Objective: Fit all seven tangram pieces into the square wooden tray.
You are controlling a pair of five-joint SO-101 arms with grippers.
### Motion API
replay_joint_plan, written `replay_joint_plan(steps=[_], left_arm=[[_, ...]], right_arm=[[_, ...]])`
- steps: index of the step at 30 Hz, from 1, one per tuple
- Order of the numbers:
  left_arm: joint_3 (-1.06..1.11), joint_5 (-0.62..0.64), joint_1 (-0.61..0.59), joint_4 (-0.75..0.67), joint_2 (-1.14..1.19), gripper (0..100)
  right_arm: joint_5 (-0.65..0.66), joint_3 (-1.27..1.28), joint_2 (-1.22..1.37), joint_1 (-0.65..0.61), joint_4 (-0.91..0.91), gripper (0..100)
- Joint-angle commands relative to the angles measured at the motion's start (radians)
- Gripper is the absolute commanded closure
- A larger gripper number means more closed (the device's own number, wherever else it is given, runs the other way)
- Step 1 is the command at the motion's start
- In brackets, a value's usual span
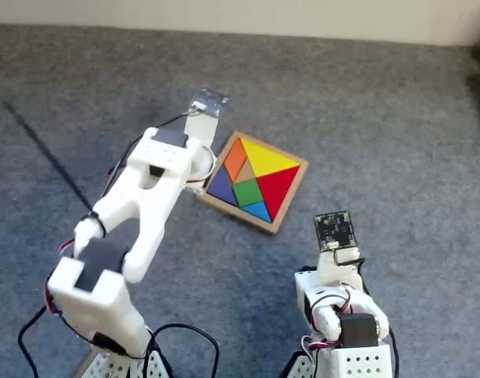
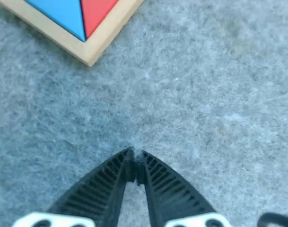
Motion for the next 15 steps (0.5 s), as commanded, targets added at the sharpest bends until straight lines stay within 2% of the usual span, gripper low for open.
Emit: replay_joint_plan(steps=[1,15], left_arm=[[0.145,0.002,0.012,-0.137,-0.196,100],[0.634,0.002,0.01,-0.522,-0.667,100]], right_arm=[[-0.005,0.143,-0.033,0.012,0.01,98.1],[-0.005,0.143,-0.033,0.012,0.01,98.1]])
